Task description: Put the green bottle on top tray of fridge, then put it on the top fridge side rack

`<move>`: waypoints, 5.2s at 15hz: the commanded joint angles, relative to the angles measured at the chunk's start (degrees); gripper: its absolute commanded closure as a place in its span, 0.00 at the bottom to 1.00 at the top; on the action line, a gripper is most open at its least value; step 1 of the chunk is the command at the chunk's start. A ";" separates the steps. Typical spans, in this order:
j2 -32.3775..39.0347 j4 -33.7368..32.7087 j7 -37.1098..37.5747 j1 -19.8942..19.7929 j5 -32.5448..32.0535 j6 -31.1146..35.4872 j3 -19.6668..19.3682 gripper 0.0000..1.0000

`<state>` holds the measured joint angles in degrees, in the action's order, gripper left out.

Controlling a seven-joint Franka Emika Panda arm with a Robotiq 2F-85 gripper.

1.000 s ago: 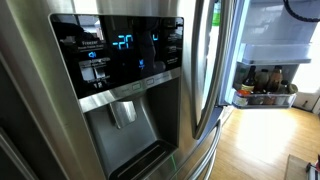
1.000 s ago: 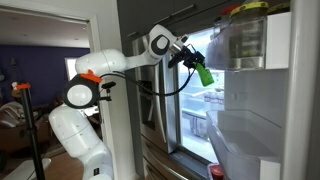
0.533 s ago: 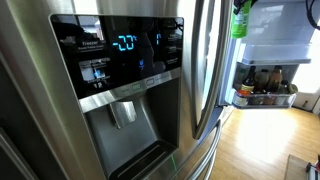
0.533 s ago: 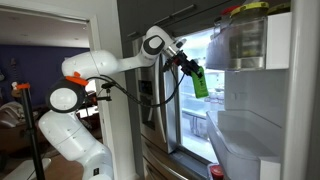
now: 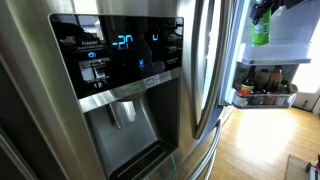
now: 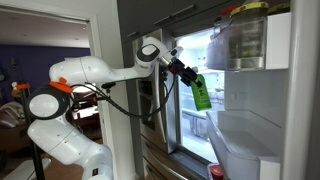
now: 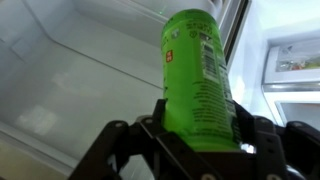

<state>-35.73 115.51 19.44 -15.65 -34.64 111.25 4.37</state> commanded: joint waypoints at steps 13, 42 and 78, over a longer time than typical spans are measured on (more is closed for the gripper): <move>-0.78 9.24 10.57 1.36 -18.28 12.26 -5.43 0.63; 2.99 9.65 20.29 -3.16 12.37 14.46 -9.06 0.06; -7.10 -8.28 20.86 -2.27 -6.10 -17.32 1.32 0.00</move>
<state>-41.25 106.20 38.19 -19.40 -37.94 92.55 6.13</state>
